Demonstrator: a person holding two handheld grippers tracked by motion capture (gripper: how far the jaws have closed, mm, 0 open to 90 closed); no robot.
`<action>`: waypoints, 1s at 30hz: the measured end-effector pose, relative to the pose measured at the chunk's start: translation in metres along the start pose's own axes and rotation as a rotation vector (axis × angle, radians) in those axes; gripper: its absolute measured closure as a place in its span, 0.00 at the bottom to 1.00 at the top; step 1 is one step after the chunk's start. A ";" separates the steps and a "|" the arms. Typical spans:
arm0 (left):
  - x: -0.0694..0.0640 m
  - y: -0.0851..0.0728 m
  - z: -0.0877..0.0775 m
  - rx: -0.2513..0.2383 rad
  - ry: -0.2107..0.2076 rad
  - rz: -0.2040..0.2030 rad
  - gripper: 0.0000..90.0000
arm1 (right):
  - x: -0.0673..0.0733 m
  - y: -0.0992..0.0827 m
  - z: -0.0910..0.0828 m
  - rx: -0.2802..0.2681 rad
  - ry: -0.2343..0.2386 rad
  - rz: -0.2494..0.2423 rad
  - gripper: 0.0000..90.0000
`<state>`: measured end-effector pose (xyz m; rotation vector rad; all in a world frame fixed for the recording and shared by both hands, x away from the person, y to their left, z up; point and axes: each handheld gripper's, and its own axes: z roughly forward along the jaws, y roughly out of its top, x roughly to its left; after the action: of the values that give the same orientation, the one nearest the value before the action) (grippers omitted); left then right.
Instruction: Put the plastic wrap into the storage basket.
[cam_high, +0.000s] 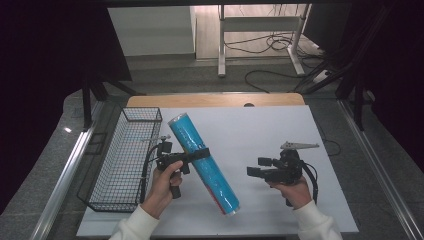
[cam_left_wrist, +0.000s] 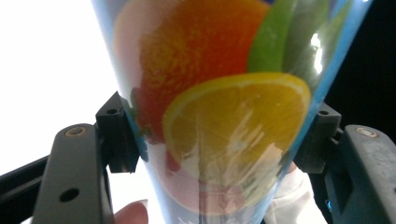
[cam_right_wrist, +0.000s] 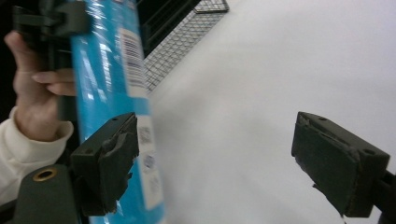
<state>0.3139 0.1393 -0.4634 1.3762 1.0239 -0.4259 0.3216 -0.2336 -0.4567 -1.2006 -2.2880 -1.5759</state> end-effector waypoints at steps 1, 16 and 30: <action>-0.002 0.002 -0.003 -0.005 -0.002 -0.001 0.36 | -0.003 0.000 -0.001 0.007 -0.015 -0.001 0.16; -0.008 0.010 -0.028 -0.030 0.044 0.013 0.36 | -0.012 -0.002 -0.003 0.009 -0.043 0.020 0.17; -0.013 0.017 -0.049 -0.081 0.038 0.024 0.36 | -0.016 -0.003 -0.003 0.015 -0.048 0.028 0.17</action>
<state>0.3033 0.1842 -0.4366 1.3274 1.0433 -0.3384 0.3292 -0.2449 -0.4660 -1.2753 -2.2970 -1.5345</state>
